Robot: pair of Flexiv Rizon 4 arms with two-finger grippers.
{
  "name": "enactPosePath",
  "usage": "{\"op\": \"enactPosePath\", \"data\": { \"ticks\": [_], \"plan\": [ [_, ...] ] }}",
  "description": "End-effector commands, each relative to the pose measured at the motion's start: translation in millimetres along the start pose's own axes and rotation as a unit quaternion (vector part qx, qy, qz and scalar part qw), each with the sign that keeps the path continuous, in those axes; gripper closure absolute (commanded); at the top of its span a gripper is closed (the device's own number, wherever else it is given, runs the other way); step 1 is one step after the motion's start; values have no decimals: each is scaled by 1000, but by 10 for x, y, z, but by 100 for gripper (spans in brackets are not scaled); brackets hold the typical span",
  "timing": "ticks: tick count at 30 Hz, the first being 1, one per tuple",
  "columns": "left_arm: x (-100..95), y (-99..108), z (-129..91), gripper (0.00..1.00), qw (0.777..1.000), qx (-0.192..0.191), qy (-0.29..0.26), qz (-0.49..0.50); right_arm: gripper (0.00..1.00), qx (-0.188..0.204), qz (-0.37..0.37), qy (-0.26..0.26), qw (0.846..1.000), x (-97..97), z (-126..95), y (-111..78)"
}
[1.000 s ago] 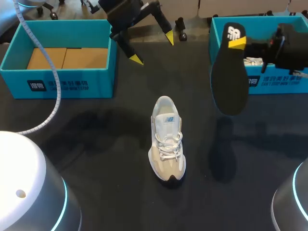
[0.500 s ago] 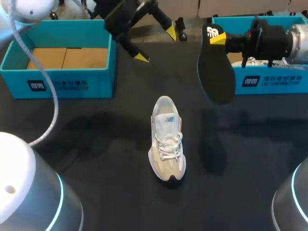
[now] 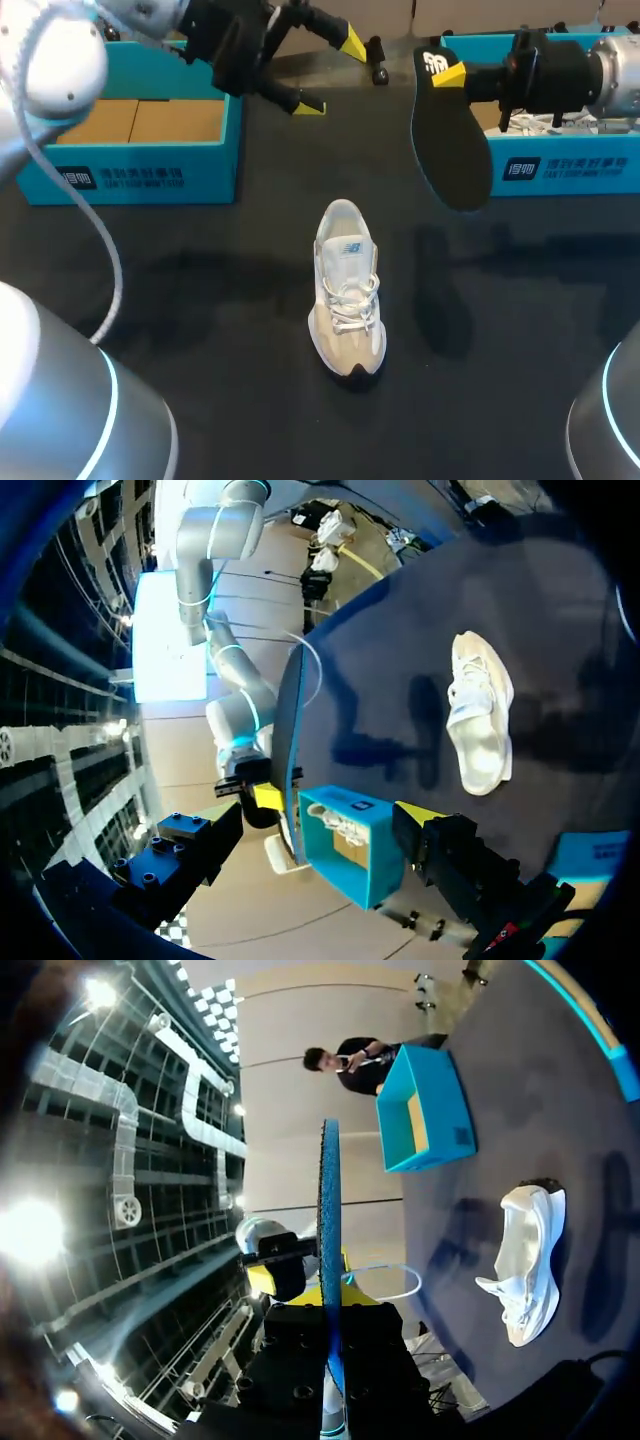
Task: Take the shoe out of the shoebox, open the shoe tongue, remove and reinsert the insole, then place the shoe into the shoebox
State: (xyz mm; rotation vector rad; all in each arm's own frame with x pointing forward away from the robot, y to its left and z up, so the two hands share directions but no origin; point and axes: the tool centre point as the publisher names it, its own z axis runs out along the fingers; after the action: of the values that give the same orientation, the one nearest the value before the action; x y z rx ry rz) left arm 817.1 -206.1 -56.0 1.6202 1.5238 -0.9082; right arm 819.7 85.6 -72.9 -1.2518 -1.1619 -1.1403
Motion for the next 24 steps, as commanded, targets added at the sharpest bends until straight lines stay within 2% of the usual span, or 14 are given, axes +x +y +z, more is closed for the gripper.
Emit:
{"op": "enactPosePath", "data": {
  "ticks": [1,5,12,17,24],
  "plan": [
    [55,-85,63,0,994,-18,-104,2,100,0,0,-1,1000,0,3,-2],
    [64,-94,88,0,990,-26,-136,4,100,-7,-2,1,1000,-6,9,0],
    [96,-131,127,0,983,-24,-184,0,100,-26,41,-4,999,-38,58,76],
    [141,-180,179,0,981,-31,-193,2,100,-35,65,-13,997,-33,92,155],
    [143,-196,298,0,977,-35,-210,-5,100,-29,82,-15,996,18,252,241]
  ]
}}
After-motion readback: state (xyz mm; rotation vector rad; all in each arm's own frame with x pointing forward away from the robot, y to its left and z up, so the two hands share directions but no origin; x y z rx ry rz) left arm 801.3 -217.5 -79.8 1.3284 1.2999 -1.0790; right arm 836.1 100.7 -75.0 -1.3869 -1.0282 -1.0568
